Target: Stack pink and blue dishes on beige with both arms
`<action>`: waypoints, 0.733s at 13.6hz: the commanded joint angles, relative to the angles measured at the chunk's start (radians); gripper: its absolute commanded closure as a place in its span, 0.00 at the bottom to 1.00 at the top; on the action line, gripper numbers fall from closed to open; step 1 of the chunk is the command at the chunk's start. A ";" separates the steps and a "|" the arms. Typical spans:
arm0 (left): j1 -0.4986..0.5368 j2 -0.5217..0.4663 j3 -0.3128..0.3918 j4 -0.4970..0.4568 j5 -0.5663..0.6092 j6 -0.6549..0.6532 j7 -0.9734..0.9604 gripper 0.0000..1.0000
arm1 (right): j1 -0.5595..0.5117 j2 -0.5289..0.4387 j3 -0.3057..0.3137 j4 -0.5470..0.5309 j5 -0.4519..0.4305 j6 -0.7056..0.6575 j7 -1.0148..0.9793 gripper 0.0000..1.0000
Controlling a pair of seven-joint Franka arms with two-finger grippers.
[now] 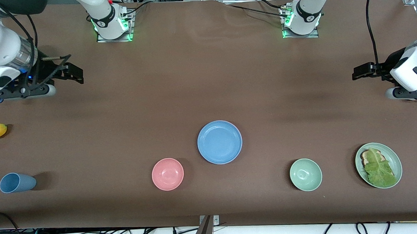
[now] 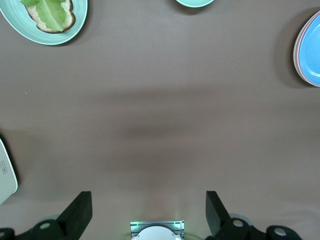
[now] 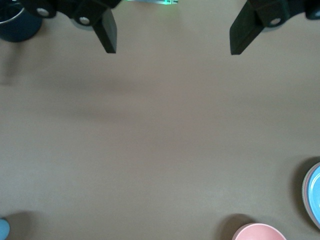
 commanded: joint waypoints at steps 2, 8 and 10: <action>0.003 0.010 0.002 0.015 -0.018 -0.002 0.023 0.00 | -0.028 -0.020 0.007 -0.011 -0.009 -0.010 -0.050 0.00; 0.003 0.012 0.002 0.015 -0.027 -0.002 0.024 0.00 | -0.025 -0.002 0.008 0.009 -0.008 -0.006 -0.039 0.00; 0.003 0.012 0.002 0.015 -0.027 -0.002 0.024 0.00 | -0.023 -0.002 0.008 0.010 -0.009 -0.009 -0.034 0.00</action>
